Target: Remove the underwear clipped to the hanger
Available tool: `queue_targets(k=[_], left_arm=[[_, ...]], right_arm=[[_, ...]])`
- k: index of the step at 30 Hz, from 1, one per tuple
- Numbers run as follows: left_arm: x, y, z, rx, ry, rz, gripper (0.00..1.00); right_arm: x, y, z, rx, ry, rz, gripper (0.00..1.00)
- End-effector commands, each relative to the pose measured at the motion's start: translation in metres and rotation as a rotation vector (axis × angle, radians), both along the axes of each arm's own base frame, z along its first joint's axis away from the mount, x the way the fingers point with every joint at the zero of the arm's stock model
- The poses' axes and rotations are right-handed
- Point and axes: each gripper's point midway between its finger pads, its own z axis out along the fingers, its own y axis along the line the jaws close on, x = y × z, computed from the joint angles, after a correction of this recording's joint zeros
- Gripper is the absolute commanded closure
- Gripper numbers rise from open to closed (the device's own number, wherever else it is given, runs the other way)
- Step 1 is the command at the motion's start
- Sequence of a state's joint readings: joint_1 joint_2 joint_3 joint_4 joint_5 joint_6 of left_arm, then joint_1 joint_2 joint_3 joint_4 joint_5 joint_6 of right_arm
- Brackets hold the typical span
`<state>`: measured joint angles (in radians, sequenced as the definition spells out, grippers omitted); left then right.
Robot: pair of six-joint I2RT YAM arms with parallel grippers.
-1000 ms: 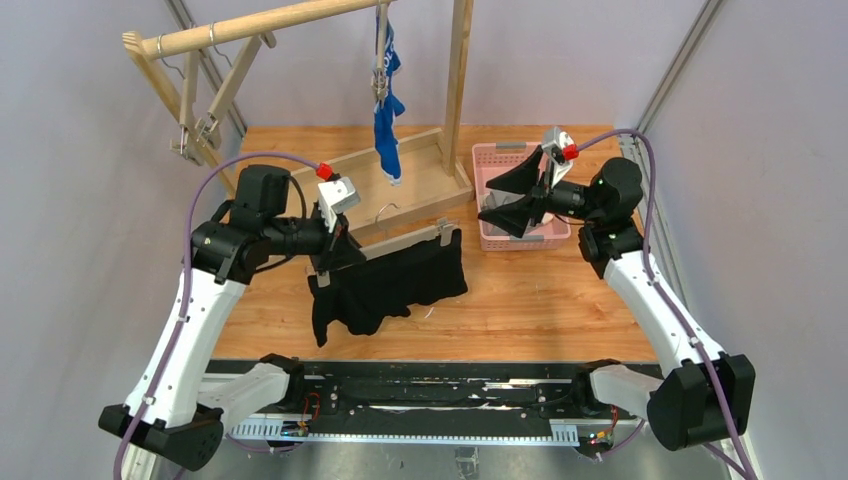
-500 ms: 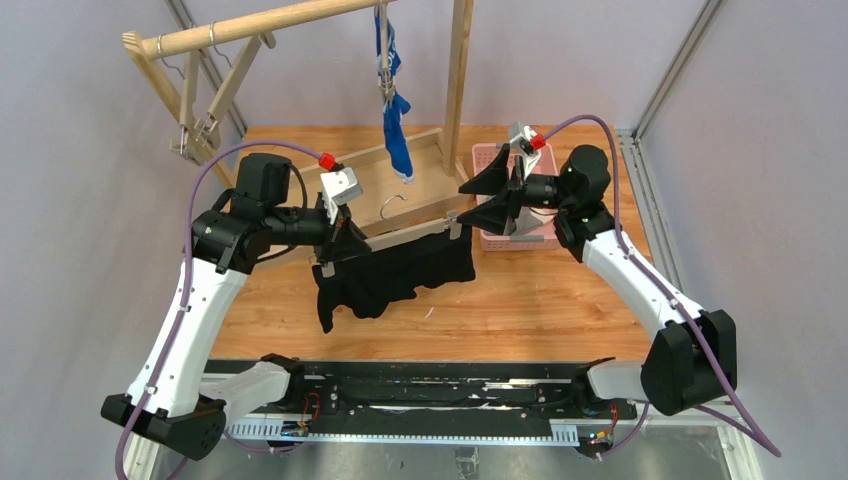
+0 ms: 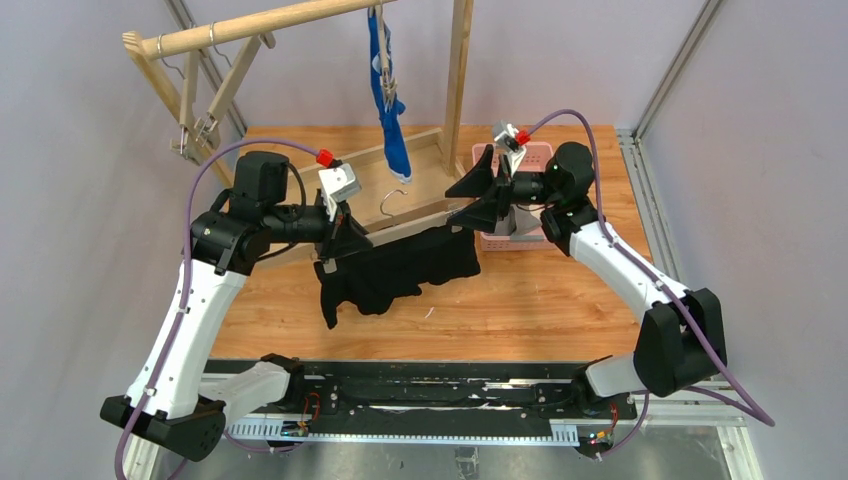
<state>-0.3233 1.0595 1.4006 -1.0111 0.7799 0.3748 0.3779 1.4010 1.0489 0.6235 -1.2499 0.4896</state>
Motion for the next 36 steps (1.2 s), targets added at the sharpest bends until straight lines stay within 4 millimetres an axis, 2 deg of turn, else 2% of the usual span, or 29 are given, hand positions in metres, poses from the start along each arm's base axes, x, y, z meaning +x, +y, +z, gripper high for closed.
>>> queue_targets(k=[1, 3, 6, 8, 11, 14, 16, 18, 19, 21, 23, 27, 32, 36], left_arm=[[0.004, -0.007, 0.013, -0.045, -0.045, -0.011, 1.00], [0.005, -0.007, 0.014, -0.048, -0.049, -0.006, 1.00], [0.006, -0.007, 0.017, -0.055, -0.054, 0.002, 1.00], [0.006, -0.008, 0.017, -0.058, -0.050, 0.002, 1.00], [0.006, -0.007, 0.018, -0.058, -0.059, 0.005, 1.00], [0.007, -0.007, 0.020, -0.066, -0.063, 0.009, 1.00], [0.007, -0.008, 0.020, -0.070, -0.062, 0.005, 1.00], [0.008, -0.009, 0.020, -0.071, -0.059, 0.007, 1.00], [0.009, -0.009, 0.020, -0.070, -0.060, 0.010, 1.00], [0.011, -0.009, 0.020, -0.069, -0.060, 0.014, 1.00], [0.012, -0.009, 0.021, -0.071, -0.062, 0.017, 1.00], [0.014, -0.010, 0.030, -0.079, -0.088, 0.020, 1.00], [0.019, -0.010, 0.056, -0.098, -0.146, 0.032, 1.00], [0.029, -0.011, 0.086, -0.157, -0.208, 0.085, 1.00]], right_arm=[[-0.015, 0.004, 0.008, 0.019, -0.034, 0.062, 0.26], [-0.015, 0.004, 0.008, 0.019, -0.035, 0.063, 0.28], [-0.015, 0.005, 0.006, 0.017, -0.028, 0.064, 0.36], [-0.013, 0.006, 0.005, 0.016, -0.021, 0.059, 0.47], [-0.010, 0.007, 0.003, 0.009, -0.004, 0.055, 0.70], [-0.007, 0.008, 0.002, 0.005, 0.005, 0.052, 0.98], [-0.006, 0.008, 0.001, 0.006, 0.002, 0.042, 0.99], [-0.005, 0.008, 0.003, 0.008, -0.007, 0.031, 0.99], [-0.005, 0.007, 0.004, 0.006, -0.009, 0.024, 0.96], [-0.003, 0.007, 0.006, 0.002, -0.013, 0.008, 0.70], [-0.001, 0.006, 0.010, 0.001, -0.023, -0.018, 0.53], [0.002, 0.000, 0.022, -0.006, -0.056, -0.112, 0.34], [0.011, -0.017, 0.037, -0.006, -0.117, -0.312, 0.31], [0.008, -0.036, 0.051, 0.042, -0.169, -0.454, 0.27]])
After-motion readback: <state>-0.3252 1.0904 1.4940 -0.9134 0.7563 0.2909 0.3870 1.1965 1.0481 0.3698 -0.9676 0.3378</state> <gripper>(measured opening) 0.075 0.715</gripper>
